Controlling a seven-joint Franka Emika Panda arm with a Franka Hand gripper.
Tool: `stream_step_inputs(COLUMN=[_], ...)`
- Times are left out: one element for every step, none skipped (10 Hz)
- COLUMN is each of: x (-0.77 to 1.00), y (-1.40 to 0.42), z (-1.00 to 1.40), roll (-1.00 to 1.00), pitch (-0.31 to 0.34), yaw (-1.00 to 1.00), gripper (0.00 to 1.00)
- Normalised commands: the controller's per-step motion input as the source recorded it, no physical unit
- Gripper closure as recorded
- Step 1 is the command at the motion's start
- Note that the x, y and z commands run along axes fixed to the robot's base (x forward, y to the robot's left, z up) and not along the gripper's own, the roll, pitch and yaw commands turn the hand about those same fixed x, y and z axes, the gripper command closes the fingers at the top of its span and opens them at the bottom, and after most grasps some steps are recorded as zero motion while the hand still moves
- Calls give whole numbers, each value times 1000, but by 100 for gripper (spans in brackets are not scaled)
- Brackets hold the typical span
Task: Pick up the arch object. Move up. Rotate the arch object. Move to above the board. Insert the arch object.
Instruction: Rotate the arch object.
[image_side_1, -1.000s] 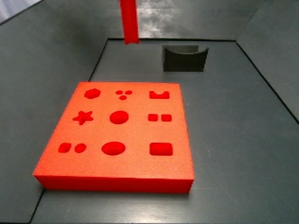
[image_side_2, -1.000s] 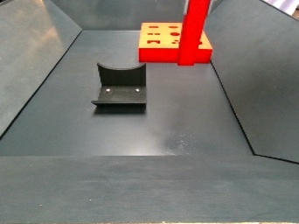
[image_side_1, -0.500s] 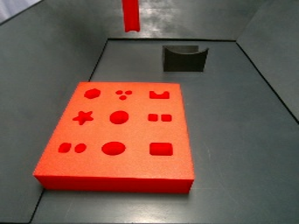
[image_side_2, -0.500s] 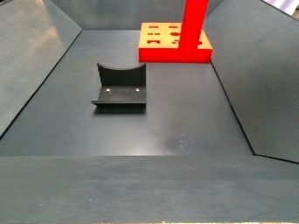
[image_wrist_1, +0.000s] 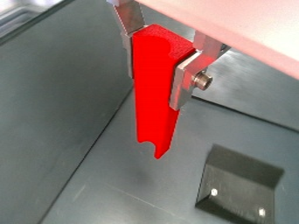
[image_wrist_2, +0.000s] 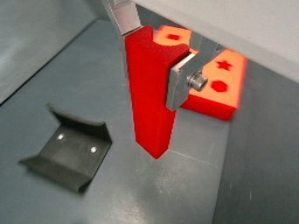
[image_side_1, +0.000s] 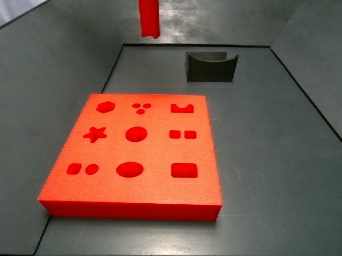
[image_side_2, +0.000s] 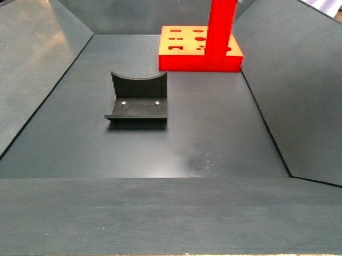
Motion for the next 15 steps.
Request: stream_step_inputs(x=[37,37,41,44,52,56,60,77,74,69,62,57,55,54,52], y=[7,8,8,9,9,9,9,67,69,61,46,40,38,36,34], z=[3,5,9,11,11,9,10,0,-2,-8,-14,-17,-17,-18,-19], roll=[-27,-31,-40,-48,-47,-47,-46,-7,-8,-8,-8,-9,-10,-10,-11], pitch=[94,109,135,158,144,133,121,18,19,20,21,23,25,26,28], yaw=[-1000,-1000,-1000,-955,-603,-448,-232,-1000,-1000,-1000,-1000,-1000,-1000,-1000,-1000], gripper=[100,100,100,100,100,100,100,100,100,100,100,100,100,100,100])
